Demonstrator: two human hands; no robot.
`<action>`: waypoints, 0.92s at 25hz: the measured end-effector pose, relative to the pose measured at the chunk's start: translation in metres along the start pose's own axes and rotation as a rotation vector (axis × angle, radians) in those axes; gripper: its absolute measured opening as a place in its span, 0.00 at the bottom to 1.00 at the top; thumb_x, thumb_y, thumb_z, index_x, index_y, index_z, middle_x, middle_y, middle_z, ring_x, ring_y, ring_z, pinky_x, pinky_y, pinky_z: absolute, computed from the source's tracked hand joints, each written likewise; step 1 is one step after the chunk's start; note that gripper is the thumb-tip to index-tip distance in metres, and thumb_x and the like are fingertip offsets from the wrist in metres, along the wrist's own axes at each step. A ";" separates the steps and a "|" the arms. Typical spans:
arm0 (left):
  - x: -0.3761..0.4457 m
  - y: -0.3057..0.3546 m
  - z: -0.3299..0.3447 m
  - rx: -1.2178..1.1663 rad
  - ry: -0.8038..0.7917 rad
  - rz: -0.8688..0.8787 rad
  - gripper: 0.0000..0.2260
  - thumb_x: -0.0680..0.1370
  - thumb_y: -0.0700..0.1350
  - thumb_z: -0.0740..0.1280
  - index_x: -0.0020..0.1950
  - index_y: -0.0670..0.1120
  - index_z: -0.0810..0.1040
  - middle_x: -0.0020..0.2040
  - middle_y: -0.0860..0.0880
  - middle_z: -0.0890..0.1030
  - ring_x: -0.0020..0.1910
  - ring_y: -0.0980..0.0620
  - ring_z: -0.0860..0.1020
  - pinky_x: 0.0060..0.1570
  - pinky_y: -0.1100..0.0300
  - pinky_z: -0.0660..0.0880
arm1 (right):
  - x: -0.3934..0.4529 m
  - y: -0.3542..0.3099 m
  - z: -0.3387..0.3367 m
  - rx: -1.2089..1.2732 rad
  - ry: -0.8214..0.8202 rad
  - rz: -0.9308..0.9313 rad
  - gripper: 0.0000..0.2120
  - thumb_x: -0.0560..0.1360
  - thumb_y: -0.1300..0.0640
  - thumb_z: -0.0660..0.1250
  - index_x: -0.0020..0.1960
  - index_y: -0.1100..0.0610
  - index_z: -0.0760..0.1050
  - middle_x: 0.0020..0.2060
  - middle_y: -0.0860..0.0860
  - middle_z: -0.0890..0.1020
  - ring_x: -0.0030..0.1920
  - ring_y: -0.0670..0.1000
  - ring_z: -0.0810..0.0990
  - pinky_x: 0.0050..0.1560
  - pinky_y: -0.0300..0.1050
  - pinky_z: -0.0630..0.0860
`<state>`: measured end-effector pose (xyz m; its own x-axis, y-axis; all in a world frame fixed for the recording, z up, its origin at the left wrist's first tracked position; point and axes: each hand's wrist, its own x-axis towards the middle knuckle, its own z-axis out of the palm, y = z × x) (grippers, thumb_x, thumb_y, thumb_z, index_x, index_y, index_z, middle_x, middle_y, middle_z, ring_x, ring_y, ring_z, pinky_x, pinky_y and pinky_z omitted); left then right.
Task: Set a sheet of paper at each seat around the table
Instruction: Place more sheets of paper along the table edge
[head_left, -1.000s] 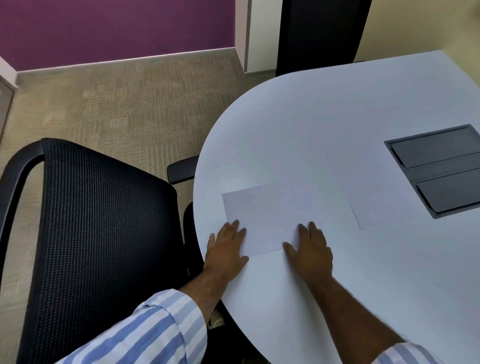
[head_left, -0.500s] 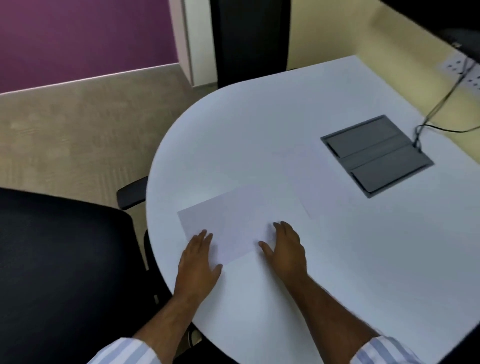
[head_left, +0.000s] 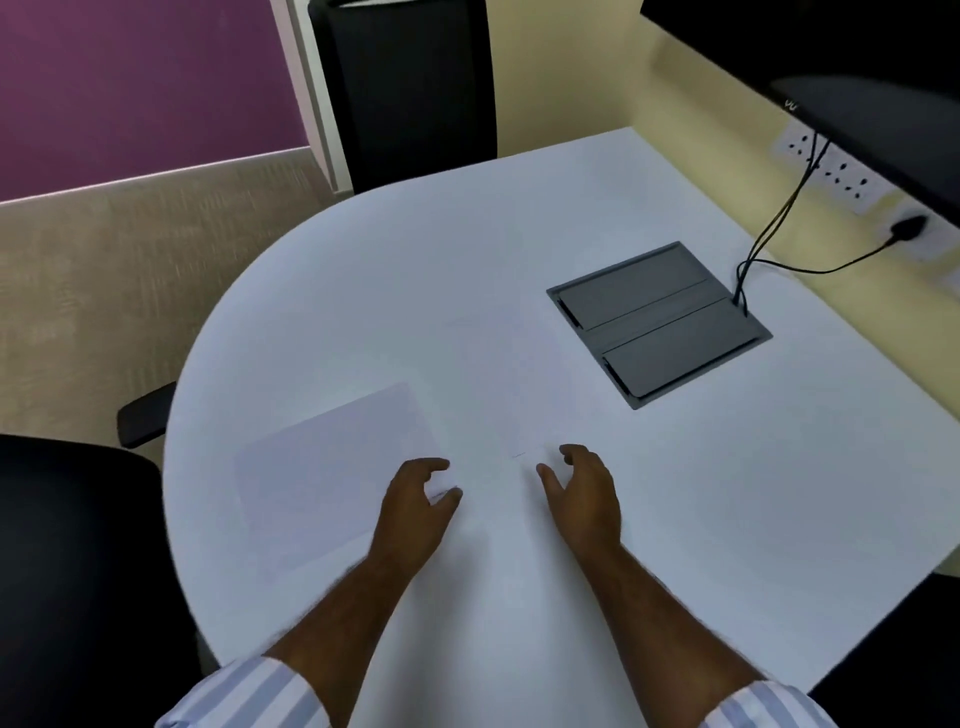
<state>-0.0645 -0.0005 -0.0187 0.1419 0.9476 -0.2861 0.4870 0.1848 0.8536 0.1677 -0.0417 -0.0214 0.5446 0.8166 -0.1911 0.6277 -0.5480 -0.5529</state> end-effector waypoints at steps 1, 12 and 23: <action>0.002 0.008 0.014 -0.028 -0.015 -0.045 0.17 0.77 0.44 0.75 0.64 0.52 0.79 0.62 0.55 0.78 0.60 0.63 0.76 0.61 0.60 0.76 | 0.011 0.008 -0.007 0.004 -0.003 0.002 0.23 0.80 0.44 0.70 0.70 0.55 0.75 0.65 0.52 0.81 0.64 0.55 0.80 0.63 0.56 0.79; 0.061 0.050 0.129 0.039 0.096 -0.312 0.27 0.78 0.46 0.71 0.76 0.45 0.71 0.71 0.46 0.76 0.69 0.46 0.76 0.72 0.49 0.71 | 0.122 0.055 -0.020 0.035 0.029 0.055 0.19 0.80 0.59 0.70 0.71 0.59 0.78 0.69 0.57 0.78 0.67 0.60 0.77 0.63 0.55 0.78; 0.081 0.051 0.155 0.593 -0.129 -0.216 0.21 0.75 0.46 0.65 0.69 0.47 0.72 0.82 0.51 0.61 0.77 0.42 0.62 0.63 0.40 0.75 | 0.155 0.056 0.006 -0.258 0.014 0.072 0.27 0.77 0.42 0.73 0.67 0.59 0.77 0.73 0.53 0.73 0.71 0.58 0.71 0.60 0.60 0.75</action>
<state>0.1051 0.0451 -0.0657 0.0714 0.8594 -0.5062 0.9047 0.1580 0.3958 0.2842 0.0549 -0.0865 0.5996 0.7723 -0.2099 0.7071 -0.6341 -0.3131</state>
